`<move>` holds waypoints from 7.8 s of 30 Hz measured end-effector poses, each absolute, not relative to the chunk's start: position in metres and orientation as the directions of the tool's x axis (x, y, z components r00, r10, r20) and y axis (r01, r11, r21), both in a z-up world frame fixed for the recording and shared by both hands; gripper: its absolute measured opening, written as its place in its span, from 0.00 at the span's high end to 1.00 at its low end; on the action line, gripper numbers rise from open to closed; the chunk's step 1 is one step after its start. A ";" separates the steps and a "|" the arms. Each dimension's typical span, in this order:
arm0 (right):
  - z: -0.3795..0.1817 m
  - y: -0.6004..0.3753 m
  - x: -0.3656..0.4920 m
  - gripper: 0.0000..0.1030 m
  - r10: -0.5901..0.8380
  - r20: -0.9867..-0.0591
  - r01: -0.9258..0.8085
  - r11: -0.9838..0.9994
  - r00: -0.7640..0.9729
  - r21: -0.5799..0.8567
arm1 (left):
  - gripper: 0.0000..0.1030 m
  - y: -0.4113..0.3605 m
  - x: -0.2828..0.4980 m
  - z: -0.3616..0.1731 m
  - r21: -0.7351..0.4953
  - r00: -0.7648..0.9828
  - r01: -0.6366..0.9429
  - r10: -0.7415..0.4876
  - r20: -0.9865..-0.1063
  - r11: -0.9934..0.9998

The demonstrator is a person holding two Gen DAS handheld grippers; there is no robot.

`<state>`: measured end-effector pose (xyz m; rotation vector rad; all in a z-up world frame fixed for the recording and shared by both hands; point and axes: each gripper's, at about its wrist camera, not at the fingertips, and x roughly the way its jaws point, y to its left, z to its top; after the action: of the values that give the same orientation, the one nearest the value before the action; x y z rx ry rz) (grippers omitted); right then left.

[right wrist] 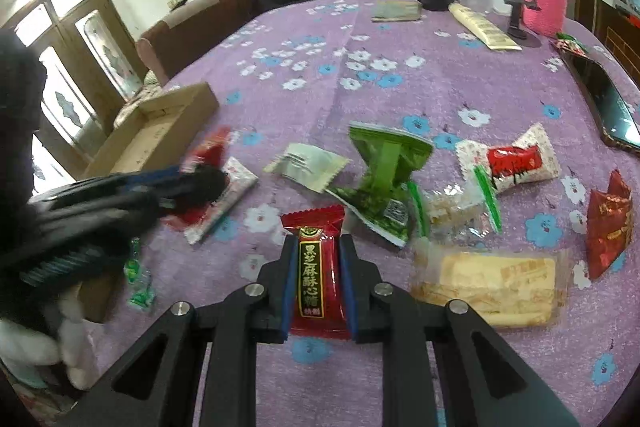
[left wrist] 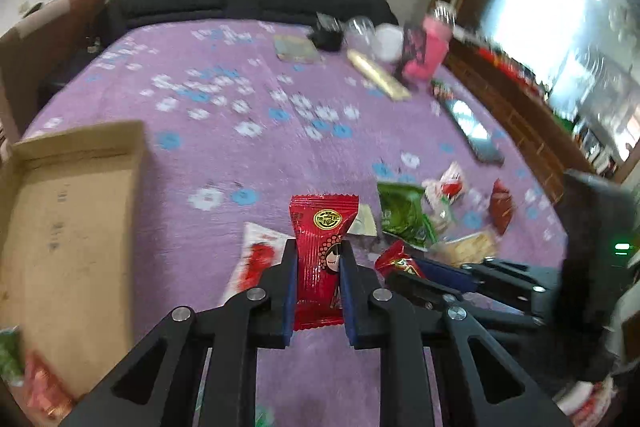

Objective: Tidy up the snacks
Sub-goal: 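Grasp the red black-sesame bar with the right gripper while the left grasps a red bar, then carry both red bars over the box and open both grippers, then grasp the green twisted candy with the right gripper, then grasp the red-and-white ALL'S WELL packet with the left gripper, then carry the candy and packet over the box and open both grippers, then move both grippers back over the remaining snacks, then grasp the clear-wrapped biscuit pack with the right gripper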

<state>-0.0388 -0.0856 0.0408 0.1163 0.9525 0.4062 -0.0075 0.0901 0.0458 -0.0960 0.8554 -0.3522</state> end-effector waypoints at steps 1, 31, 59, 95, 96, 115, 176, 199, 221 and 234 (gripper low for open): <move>0.041 -0.084 -0.040 0.82 0.393 -0.763 -0.293 0.916 0.514 0.274 | 0.82 0.099 -0.014 0.052 -0.229 0.618 0.254 -0.340 -0.709 0.940; 0.068 0.145 -0.020 0.81 0.523 -0.793 -0.544 0.783 0.313 0.302 | 0.81 0.320 -0.042 0.030 -0.246 0.685 -0.130 -0.093 -0.723 0.961; 0.058 0.030 -0.057 0.58 0.454 -0.798 -0.437 0.858 0.396 0.271 | 0.32 0.271 -0.081 0.073 -0.374 0.759 -0.039 -0.216 -0.614 0.927; 0.036 -0.087 -0.050 0.80 0.358 -0.776 -0.223 0.933 0.519 0.281 | 0.31 0.087 0.020 0.012 -0.063 0.557 0.210 -0.172 -0.812 0.976; 0.036 -0.089 -0.050 0.80 0.368 -0.773 -0.221 0.930 0.517 0.294 | 0.30 0.086 0.022 0.007 -0.048 0.552 0.209 -0.159 -0.818 0.977; 0.040 -0.085 -0.055 0.80 0.405 -0.745 -0.265 0.913 0.529 0.309 | 0.72 0.103 -0.009 0.028 -0.202 0.570 0.238 -0.305 -0.763 0.950; 0.153 0.014 -0.054 0.13 0.371 -0.609 -0.389 0.915 0.701 0.109 | 0.05 0.285 -0.133 0.094 -0.487 0.873 0.087 -0.302 -0.382 0.869; 0.049 -0.189 -0.031 0.40 0.354 -0.797 -0.042 0.922 0.489 0.384 | 0.05 0.173 -0.093 0.072 -0.437 0.680 0.192 -0.440 -0.586 0.879; 0.040 -0.102 -0.065 0.67 0.296 -0.826 -0.434 0.898 0.479 0.070 | 0.05 0.136 -0.069 0.067 -0.336 0.623 0.240 -0.410 -0.666 0.911; 0.046 -0.167 -0.051 0.69 0.321 -0.760 -0.187 0.947 0.565 0.261 | 0.30 0.039 -0.015 0.050 -0.255 0.525 0.406 -0.452 -0.721 0.878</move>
<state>-0.0513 -0.1671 0.0461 0.1572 0.9243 0.2998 -0.0152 0.0386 0.0500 -0.0576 0.8792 -0.5139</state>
